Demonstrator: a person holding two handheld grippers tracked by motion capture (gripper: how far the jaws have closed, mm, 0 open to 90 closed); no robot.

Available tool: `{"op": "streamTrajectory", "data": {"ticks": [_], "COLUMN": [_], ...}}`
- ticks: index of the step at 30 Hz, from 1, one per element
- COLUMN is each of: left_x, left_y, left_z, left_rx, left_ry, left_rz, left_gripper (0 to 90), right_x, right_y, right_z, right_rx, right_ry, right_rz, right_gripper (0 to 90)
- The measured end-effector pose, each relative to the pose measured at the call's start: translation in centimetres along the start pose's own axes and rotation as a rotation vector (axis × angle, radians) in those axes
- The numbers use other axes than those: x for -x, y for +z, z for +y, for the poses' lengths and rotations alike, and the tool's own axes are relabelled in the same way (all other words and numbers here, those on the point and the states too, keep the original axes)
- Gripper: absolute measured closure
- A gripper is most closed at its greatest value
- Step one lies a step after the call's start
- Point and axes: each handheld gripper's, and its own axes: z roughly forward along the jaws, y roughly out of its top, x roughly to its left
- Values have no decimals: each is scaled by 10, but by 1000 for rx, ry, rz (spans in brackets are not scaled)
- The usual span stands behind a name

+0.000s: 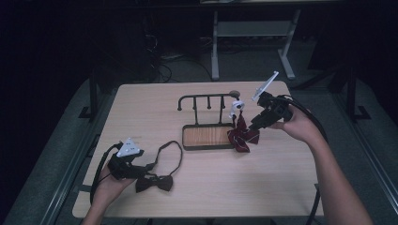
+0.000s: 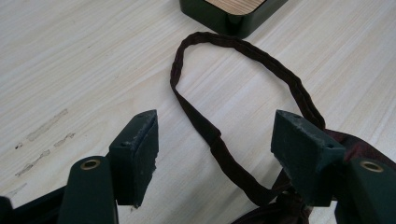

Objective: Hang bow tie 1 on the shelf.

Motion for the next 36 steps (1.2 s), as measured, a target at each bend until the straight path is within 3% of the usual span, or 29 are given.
{"op": "streamTrajectory", "data": {"ticks": [19, 36], "left_x": [0, -2], "left_y": [2, 4], "left_z": [-1, -1], "left_rx": [-7, -14], "left_ry": [2, -10], "left_rz": [2, -3], "left_gripper": [324, 325], "right_x": [-4, -12], "right_y": [26, 41], "right_z": [-31, -54], "right_rx": [26, 52], "right_ry": [23, 32], "right_rz": [56, 70], "right_gripper": [578, 543]}}
